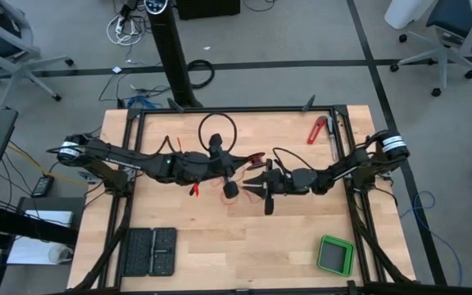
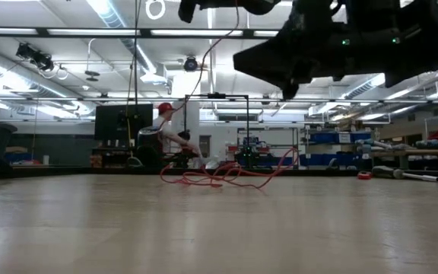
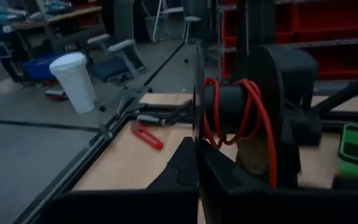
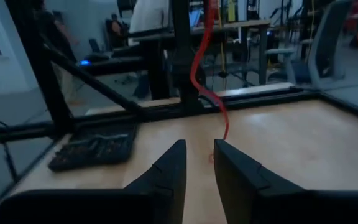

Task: Coil cords
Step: Coil the red wire onto the black spool

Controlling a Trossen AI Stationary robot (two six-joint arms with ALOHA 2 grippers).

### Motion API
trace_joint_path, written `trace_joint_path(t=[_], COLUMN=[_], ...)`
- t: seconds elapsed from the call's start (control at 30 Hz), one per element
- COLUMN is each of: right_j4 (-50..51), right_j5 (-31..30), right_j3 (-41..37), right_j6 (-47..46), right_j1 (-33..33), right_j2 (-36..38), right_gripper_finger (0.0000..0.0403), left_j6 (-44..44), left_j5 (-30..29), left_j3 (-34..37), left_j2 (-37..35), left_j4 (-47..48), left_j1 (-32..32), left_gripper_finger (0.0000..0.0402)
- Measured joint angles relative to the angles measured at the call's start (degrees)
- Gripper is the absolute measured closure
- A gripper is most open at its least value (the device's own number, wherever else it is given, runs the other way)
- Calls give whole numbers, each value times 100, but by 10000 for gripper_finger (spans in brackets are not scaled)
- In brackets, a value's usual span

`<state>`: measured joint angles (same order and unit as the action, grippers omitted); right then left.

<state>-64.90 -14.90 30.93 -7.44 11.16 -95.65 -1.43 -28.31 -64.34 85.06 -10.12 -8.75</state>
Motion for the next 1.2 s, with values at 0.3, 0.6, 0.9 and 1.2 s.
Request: trace_joint_path(t=[0.3,0.6,0.9,1.2], right_j4=[62,427,916,1187], right_j5=[-228,-430,-334,-317], right_j3=[476,462,460,460], right_j6=[1142,1040,806,614], right_j1=[0,0,0,-4], right_j2=[-301,-300,-300,-300], right_gripper_finger=[309,307,288,228], left_j6=[-199,-160,-157,-254], left_j5=[76,53,54,52], left_j3=[309,304,304,304], left_j2=[373,404,404,404], left_j4=[-1082,-1238,-1274,-1273], left_j1=[-27,-61,-116,-117], left_gripper_finger=[400,400,400,400])
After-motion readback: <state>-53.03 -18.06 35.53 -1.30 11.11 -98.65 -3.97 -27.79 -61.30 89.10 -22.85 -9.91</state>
